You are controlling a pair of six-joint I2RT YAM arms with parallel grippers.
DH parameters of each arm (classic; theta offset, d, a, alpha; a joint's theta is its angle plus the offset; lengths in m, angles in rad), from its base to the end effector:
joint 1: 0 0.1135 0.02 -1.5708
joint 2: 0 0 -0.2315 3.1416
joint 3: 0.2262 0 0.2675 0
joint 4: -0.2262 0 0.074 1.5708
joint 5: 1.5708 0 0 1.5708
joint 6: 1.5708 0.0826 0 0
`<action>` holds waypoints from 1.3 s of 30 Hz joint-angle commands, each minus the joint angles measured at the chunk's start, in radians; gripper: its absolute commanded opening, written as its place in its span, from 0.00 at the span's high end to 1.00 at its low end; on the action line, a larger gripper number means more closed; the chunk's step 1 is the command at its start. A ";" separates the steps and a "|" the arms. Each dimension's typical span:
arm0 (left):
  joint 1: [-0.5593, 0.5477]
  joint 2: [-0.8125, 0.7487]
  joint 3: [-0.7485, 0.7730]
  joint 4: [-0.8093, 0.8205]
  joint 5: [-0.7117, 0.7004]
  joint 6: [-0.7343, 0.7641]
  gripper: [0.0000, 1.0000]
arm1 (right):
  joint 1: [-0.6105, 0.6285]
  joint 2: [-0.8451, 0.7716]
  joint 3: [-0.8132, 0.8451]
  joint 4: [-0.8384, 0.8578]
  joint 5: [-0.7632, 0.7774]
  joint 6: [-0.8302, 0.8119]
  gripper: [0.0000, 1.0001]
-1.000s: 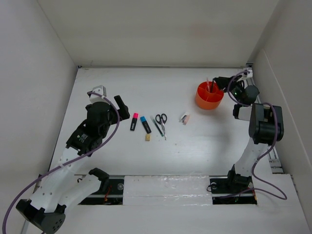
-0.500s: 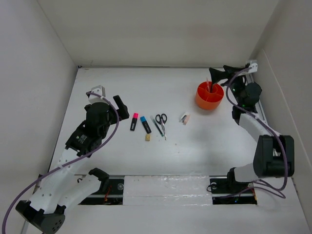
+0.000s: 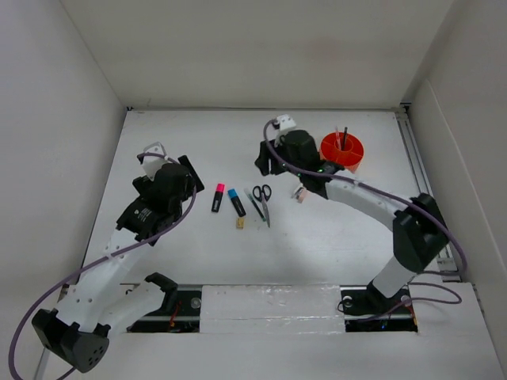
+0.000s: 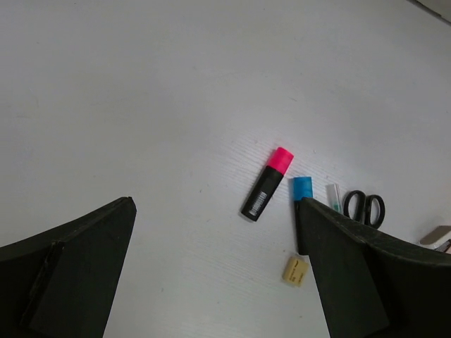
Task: Sort the stationery into containers
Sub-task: Pick up the pen from the center of the board.
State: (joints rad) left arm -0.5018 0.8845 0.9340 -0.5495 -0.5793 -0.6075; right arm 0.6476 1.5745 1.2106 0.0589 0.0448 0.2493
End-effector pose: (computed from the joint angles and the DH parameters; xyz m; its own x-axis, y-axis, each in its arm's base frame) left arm 0.2465 -0.0836 0.2968 -0.3345 -0.3613 -0.8704 -0.2552 0.9238 -0.2854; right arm 0.3493 0.2595 0.2613 -0.3724 0.0274 -0.9277 -0.4919 0.8418 0.2223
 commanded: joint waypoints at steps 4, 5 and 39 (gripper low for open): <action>0.003 -0.044 0.051 -0.029 -0.067 -0.041 0.00 | 0.116 0.206 0.133 -0.212 -0.069 -0.054 0.42; 0.003 -0.057 0.051 -0.018 -0.067 -0.041 0.00 | 0.129 0.264 0.156 -0.226 -0.069 -0.054 0.42; 0.003 -0.094 0.032 0.029 0.012 0.014 0.00 | 0.144 0.631 0.464 -0.409 0.004 -0.163 0.60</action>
State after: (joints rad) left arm -0.5018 0.8017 0.9394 -0.5495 -0.5678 -0.6079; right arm 0.7925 2.1941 1.6402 -0.3256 0.0563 0.0937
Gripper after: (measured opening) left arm 0.997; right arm 0.412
